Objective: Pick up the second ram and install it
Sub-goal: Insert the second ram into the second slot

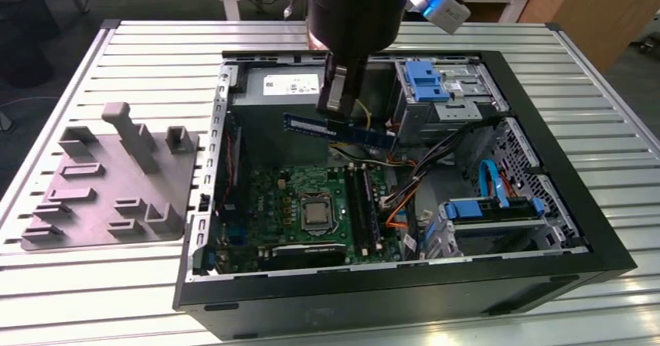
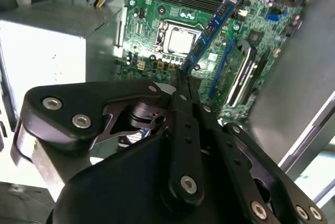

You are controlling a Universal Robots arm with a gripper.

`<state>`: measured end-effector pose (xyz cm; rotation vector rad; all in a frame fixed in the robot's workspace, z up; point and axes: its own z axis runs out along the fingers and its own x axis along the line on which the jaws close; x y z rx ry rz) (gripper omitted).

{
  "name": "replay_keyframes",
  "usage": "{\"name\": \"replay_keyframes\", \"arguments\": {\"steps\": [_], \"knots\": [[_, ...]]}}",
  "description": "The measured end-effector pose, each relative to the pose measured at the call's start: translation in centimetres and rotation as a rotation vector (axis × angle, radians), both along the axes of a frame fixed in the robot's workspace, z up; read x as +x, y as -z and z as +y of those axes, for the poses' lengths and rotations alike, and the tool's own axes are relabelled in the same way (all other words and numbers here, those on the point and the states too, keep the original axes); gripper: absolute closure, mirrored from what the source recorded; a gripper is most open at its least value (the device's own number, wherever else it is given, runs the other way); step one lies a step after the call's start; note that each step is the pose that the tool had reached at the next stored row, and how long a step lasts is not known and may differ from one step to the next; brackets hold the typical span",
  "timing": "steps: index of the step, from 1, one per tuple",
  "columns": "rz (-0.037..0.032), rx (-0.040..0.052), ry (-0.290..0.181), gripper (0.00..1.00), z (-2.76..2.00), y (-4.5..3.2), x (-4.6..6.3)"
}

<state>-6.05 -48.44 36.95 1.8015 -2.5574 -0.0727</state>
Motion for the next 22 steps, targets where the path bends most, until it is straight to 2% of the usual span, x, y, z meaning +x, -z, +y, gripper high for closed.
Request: {"name": "replay_keyframes", "arguments": {"steps": [22], "knots": [[0.0,0.0001,0.4,0.89,0.0,0.24,0.0]]}}
